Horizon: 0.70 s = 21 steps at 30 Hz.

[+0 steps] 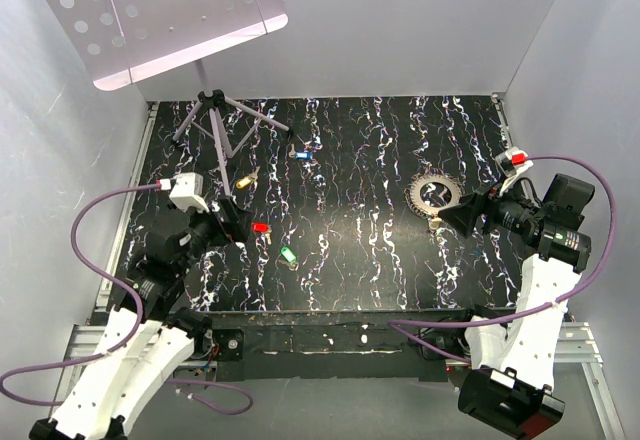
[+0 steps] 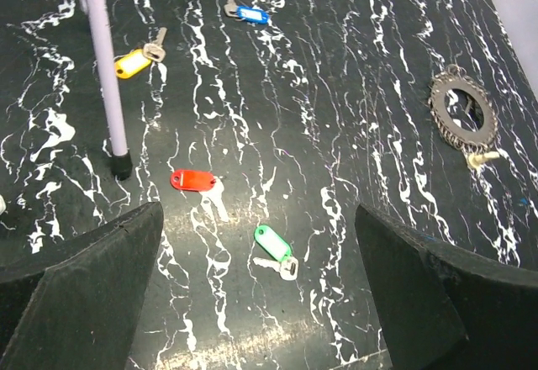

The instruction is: Put the keys on the keyring

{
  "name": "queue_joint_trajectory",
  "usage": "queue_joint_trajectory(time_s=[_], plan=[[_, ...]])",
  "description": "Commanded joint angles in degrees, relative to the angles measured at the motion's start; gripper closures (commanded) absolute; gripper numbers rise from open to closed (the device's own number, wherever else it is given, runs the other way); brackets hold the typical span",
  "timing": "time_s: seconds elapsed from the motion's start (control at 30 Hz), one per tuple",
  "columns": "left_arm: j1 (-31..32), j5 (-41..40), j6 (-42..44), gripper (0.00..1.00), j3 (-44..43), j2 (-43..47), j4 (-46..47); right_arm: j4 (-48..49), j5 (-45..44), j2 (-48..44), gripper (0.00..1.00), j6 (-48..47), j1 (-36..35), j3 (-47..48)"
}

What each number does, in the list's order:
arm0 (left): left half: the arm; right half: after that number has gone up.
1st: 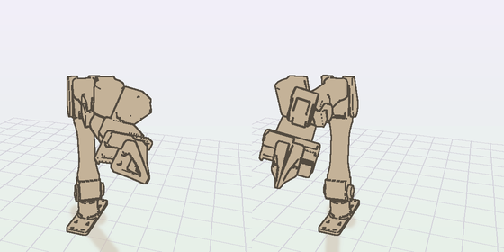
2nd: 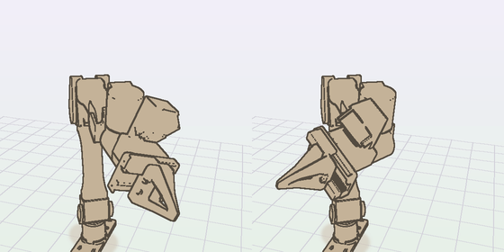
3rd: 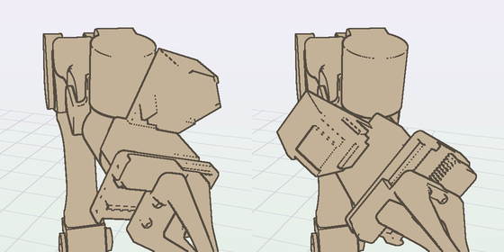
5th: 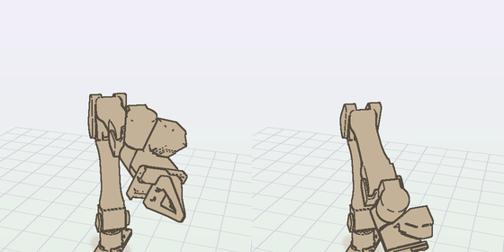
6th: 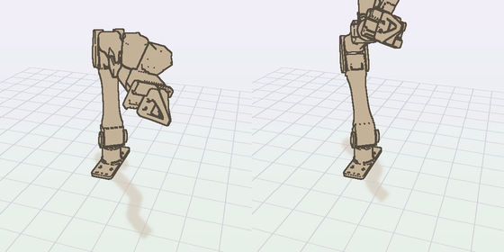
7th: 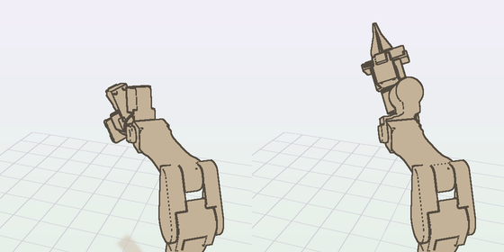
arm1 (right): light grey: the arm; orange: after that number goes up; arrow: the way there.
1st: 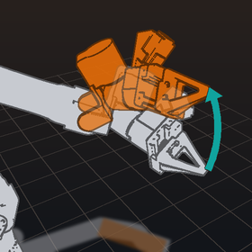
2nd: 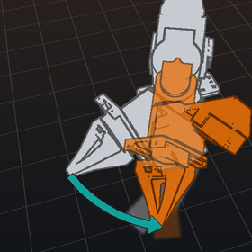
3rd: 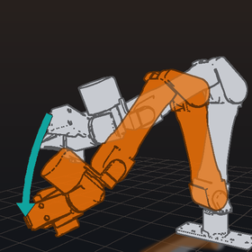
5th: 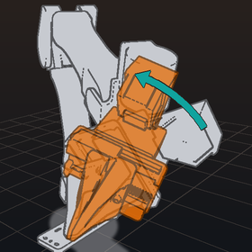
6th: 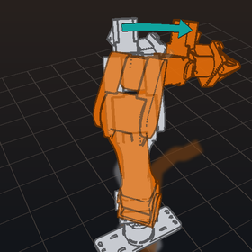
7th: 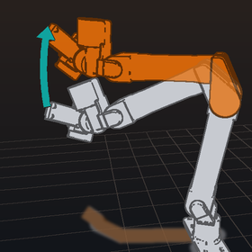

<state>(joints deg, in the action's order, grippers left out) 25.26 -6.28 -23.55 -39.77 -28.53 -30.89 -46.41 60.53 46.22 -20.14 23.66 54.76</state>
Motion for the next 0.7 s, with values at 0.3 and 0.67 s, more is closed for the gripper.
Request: queue_joint_trajectory(time_s=[0.3, 0.67], plan=[[-9.61, 7.61, 6.32, 0.02, -1.89, -1.88, -0.21, 0.45, 0.99, -0.34, 0.17, -0.69, 0.33, 1.75], [-9.61, 7.6, 7.11, 0.02, -1.72, 0.76, -1.36, 0.27, 1.08, -0.07, 0.16, -0.6, 0.25, 2.19]])
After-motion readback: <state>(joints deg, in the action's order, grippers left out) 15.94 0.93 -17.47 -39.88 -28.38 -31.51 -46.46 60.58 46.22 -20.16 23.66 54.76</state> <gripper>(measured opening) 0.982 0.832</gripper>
